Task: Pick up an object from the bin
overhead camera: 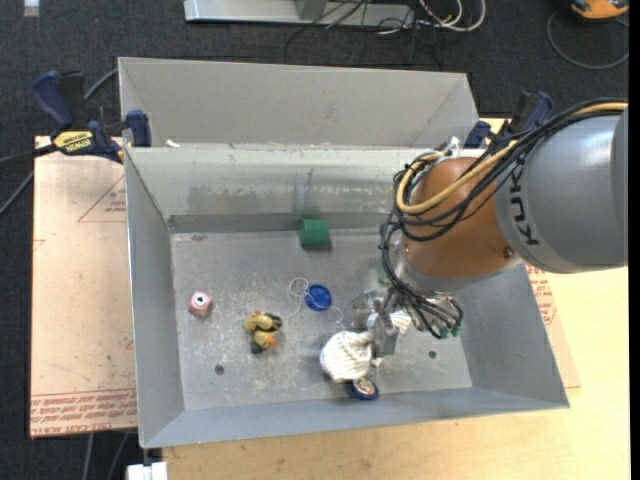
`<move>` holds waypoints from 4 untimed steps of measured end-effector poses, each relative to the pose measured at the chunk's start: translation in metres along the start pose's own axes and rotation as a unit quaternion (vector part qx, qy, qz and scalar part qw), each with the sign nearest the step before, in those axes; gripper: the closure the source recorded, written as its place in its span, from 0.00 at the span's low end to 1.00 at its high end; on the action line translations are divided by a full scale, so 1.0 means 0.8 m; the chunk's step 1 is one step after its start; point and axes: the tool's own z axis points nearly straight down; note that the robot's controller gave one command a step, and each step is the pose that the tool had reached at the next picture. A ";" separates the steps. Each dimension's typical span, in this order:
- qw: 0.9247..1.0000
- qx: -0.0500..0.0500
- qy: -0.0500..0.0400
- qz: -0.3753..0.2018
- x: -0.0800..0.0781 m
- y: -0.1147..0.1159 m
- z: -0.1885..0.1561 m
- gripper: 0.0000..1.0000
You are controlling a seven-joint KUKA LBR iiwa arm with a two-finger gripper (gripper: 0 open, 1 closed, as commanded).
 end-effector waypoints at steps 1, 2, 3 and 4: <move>1.000 -0.001 0.003 0.000 0.002 0.001 -0.035 1.00; 1.000 0.000 0.000 0.000 0.000 0.001 -0.065 1.00; 1.000 0.000 -0.002 0.001 -0.001 0.001 -0.093 1.00; 1.000 0.001 -0.003 0.001 -0.002 0.001 -0.107 1.00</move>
Offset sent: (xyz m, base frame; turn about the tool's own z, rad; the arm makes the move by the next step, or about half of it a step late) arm 0.0001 -0.0001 0.0372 0.0000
